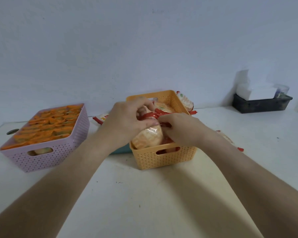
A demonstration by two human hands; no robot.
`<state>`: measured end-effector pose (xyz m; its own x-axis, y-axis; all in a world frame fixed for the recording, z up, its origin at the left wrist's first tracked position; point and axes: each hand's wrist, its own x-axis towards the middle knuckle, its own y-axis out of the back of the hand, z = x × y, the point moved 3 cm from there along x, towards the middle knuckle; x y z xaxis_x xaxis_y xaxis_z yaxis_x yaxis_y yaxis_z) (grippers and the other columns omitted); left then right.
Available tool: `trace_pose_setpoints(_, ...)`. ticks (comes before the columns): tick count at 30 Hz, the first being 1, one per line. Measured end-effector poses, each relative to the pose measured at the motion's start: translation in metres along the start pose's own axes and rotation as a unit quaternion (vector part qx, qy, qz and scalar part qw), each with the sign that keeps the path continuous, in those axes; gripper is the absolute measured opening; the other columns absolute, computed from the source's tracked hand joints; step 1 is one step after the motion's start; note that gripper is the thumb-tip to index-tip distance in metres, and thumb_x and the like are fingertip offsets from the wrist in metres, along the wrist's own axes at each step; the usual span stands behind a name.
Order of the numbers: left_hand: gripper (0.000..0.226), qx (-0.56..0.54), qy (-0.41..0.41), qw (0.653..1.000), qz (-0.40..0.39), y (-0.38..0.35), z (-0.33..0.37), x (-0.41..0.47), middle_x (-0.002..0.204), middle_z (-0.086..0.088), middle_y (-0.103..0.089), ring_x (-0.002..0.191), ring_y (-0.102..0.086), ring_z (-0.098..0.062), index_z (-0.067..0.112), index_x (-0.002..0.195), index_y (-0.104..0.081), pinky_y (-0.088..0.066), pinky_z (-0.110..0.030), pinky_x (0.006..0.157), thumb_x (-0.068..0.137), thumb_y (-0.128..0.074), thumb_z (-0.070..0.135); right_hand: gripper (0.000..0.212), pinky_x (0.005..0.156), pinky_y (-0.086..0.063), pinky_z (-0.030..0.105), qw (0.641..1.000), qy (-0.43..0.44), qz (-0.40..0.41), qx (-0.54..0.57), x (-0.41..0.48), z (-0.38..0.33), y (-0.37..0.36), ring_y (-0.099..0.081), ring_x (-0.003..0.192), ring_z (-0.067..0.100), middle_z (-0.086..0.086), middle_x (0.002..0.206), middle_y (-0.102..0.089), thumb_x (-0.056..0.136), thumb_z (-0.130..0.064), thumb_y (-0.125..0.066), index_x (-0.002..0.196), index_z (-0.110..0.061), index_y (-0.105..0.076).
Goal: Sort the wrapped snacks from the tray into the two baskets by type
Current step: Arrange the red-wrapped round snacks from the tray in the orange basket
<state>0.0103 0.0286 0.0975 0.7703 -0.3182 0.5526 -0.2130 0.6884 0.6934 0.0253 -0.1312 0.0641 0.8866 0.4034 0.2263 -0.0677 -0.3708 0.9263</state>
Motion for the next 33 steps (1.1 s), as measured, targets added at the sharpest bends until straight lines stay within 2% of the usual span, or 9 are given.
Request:
trace_pose_setpoints(4,0.022,0.126,-0.108,0.983,-0.078,-0.007,0.019,0.004,0.086,0.006,-0.071,0.083,-0.061,-0.01,0.022,0.088,-0.076,-0.047,-0.028,0.077,0.07,-0.079,0.033,0.016,0.064,-0.047,0.033,1.0,-0.001,0.02,0.023,-0.001,-0.002,0.004,-0.055,0.079,0.015,-0.021,0.067,-0.048,0.093,-0.021,-0.051,0.091,-0.035,-0.057)
trace_pose_setpoints(8,0.014,0.141,-0.055,0.96,-0.237,-0.03,0.009,-0.008,0.09,0.011,-0.073,0.082,-0.062,-0.003,0.029,0.095,-0.076,-0.047,-0.021,0.073,0.084,-0.069,0.035,0.016,0.075,-0.052,0.035,0.999,0.004,-0.03,0.032,-0.002,-0.003,0.004,-0.059,0.084,0.013,-0.013,0.085,-0.061,0.094,-0.022,-0.051,0.099,-0.031,-0.063)
trace_pose_setpoints(13,0.025,0.066,-0.063,0.996,-0.024,-0.006,0.004,-0.012,0.095,0.01,-0.071,0.091,-0.063,-0.009,0.027,0.102,-0.073,-0.051,-0.037,0.079,0.084,-0.063,0.042,0.014,0.073,-0.044,0.026,0.994,0.042,-0.085,0.06,-0.003,-0.008,0.003,-0.058,0.075,0.008,-0.011,0.082,-0.063,0.097,-0.024,-0.051,0.096,-0.024,-0.065)
trace_pose_setpoints(18,0.059,0.169,-0.042,0.969,-0.176,-0.024,-0.012,-0.027,0.101,0.009,-0.07,0.093,-0.064,-0.014,0.037,0.126,-0.046,-0.051,-0.04,0.076,0.083,-0.026,0.073,0.025,0.077,-0.051,0.036,0.994,0.045,-0.102,-0.012,-0.01,-0.014,0.017,-0.061,0.08,0.014,-0.004,0.088,-0.068,0.095,-0.036,-0.05,0.104,-0.022,-0.068)
trace_pose_setpoints(21,0.063,0.163,-0.055,0.97,-0.172,-0.028,-0.015,-0.028,0.101,0.008,-0.07,0.093,-0.064,-0.013,0.037,0.12,-0.052,-0.05,-0.036,0.08,0.08,-0.022,0.075,0.043,0.083,-0.05,0.038,0.981,-0.005,-0.169,-0.09,-0.03,-0.01,0.041,-0.059,0.09,0.015,-0.007,0.099,-0.065,0.09,-0.058,-0.048,0.115,-0.027,-0.063)
trace_pose_setpoints(24,0.058,0.158,-0.062,0.965,-0.201,-0.03,-0.015,-0.024,0.086,0.019,-0.065,0.082,-0.059,0.0,0.038,0.101,-0.06,-0.048,-0.032,0.078,0.083,-0.019,0.075,0.049,0.081,-0.045,0.032,0.963,-0.041,-0.223,-0.148,-0.053,-0.009,0.041,-0.055,0.081,0.01,-0.013,0.09,-0.056,0.082,-0.068,-0.053,0.108,-0.027,-0.059)
trace_pose_setpoints(26,0.06,0.17,-0.069,0.954,-0.237,-0.032,-0.013,-0.023,0.076,0.022,-0.061,0.076,-0.056,0.004,0.042,0.089,-0.06,-0.042,-0.03,0.077,0.083,-0.011,0.076,0.039,0.094,-0.034,0.038,0.964,-0.004,-0.161,-0.21,-0.059,-0.009,0.024,-0.055,0.089,0.013,-0.014,0.093,-0.055,0.087,-0.063,-0.05,0.105,-0.029,-0.055)
trace_pose_setpoints(29,0.079,0.243,-0.057,0.917,-0.311,-0.034,-0.012,-0.022,0.091,0.019,-0.065,0.09,-0.054,-0.001,0.042,0.106,-0.065,-0.032,-0.034,0.084,0.081,0.001,0.076,0.035,0.099,-0.025,0.046,0.965,0.003,-0.048,-0.257,-0.063,-0.011,-0.003,-0.059,0.097,0.017,-0.01,0.099,-0.055,0.093,-0.057,-0.039,0.109,-0.028,-0.051)
trace_pose_setpoints(33,0.056,0.263,-0.053,0.91,-0.315,-0.034,-0.005,-0.028,0.11,0.016,-0.063,0.108,-0.053,-0.007,0.04,0.118,-0.059,-0.03,-0.036,0.091,0.091,-0.017,0.065,0.04,0.104,-0.018,0.05,0.969,-0.026,-0.02,-0.247,-0.068,-0.01,-0.013,-0.058,0.103,0.018,-0.008,0.104,-0.056,0.091,-0.059,-0.037,0.113,-0.028,-0.047)
